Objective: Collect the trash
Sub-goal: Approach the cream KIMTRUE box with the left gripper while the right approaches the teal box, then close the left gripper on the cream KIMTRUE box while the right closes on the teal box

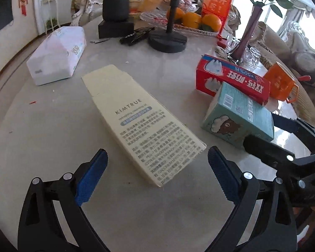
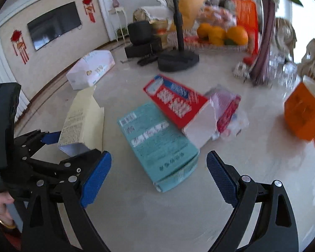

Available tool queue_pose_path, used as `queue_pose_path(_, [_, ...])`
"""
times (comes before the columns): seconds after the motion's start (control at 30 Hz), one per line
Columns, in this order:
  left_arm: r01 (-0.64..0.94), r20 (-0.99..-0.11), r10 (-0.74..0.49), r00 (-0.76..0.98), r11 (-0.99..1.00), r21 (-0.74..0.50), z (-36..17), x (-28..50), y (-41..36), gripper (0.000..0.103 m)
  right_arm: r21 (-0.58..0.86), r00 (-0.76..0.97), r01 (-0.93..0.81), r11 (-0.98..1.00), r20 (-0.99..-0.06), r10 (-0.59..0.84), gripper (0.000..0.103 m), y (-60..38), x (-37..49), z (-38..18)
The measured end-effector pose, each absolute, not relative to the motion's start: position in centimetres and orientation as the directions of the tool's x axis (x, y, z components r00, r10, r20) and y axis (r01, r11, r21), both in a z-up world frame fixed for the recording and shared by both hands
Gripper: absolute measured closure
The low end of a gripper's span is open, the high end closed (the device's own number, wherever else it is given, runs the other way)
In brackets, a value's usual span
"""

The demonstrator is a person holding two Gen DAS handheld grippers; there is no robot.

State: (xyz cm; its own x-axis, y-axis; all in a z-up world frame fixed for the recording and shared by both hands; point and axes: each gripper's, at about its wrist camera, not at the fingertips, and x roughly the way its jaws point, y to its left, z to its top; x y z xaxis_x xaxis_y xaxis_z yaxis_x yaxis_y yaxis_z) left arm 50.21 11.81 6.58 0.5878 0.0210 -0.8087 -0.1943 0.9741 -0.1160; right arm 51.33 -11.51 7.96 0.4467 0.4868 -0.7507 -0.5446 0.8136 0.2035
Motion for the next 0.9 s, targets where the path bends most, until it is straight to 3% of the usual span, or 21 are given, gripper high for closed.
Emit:
queue_pose_path(0.17, [-0.168,-0.782,-0.034,0.622,0.970,-0.176,7.0,49.4,12.4,0.010,0.358,0.282,-0.614,0.704,-0.734,0.618,0.015,-12.2,49.7,7.1])
queue_pose_path(0.33, [-0.218,-0.770,-0.042,0.636,0.948,-0.232,8.0,50.6,13.2,0.009,0.164,0.456,-0.629,0.760,-0.714,0.531,0.015,-11.8,49.0,9.2])
queue_pose_path(0.5, [-0.269,-0.789,-0.055,0.613,0.923,-0.274,7.8,52.2,14.2,0.010,0.237,0.442,-0.630,0.739,-0.673,0.593,0.015,-12.4,51.7,9.3])
queue_pose_path(0.9, [-0.301,-0.810,-0.057,0.583,0.911,-0.280,6.6,53.1,16.4,0.009,0.268,0.266,-0.728,0.631,-0.738,0.620,0.015,-9.2,48.6,8.9])
